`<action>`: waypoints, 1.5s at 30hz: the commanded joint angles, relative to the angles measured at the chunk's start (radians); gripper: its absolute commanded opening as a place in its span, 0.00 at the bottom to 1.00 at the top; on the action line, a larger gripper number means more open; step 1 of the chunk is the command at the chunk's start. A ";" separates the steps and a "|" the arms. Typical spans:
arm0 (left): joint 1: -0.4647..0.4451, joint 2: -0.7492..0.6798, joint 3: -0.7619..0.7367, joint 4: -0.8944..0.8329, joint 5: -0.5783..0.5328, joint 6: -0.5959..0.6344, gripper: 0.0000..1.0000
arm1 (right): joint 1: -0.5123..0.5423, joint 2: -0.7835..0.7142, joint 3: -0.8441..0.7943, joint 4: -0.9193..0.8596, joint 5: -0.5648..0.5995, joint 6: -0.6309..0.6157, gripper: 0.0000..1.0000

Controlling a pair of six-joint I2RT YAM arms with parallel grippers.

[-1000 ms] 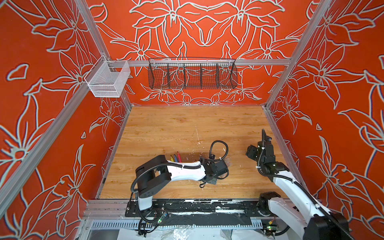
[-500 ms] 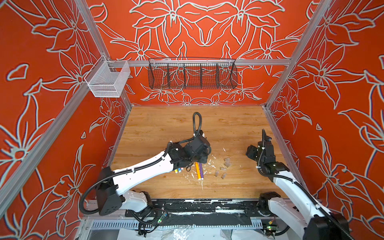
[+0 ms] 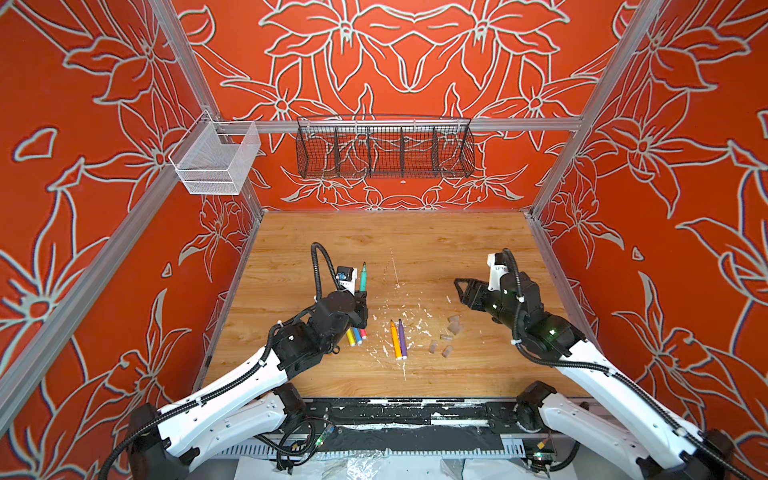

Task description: Insert the pens into the pen caps

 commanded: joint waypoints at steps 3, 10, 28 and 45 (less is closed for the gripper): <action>0.053 0.021 0.075 0.132 0.029 -0.108 0.00 | 0.105 0.053 0.049 0.089 0.015 0.082 0.67; 0.054 0.151 0.005 0.310 0.049 0.019 0.00 | 0.168 0.115 0.083 0.188 -0.049 0.079 0.70; 0.053 0.236 0.055 0.335 0.271 0.068 0.00 | 0.313 0.272 0.140 0.385 -0.043 0.103 0.69; 0.050 0.209 0.041 0.356 0.396 0.097 0.00 | 0.331 0.498 0.302 0.389 0.058 0.168 0.53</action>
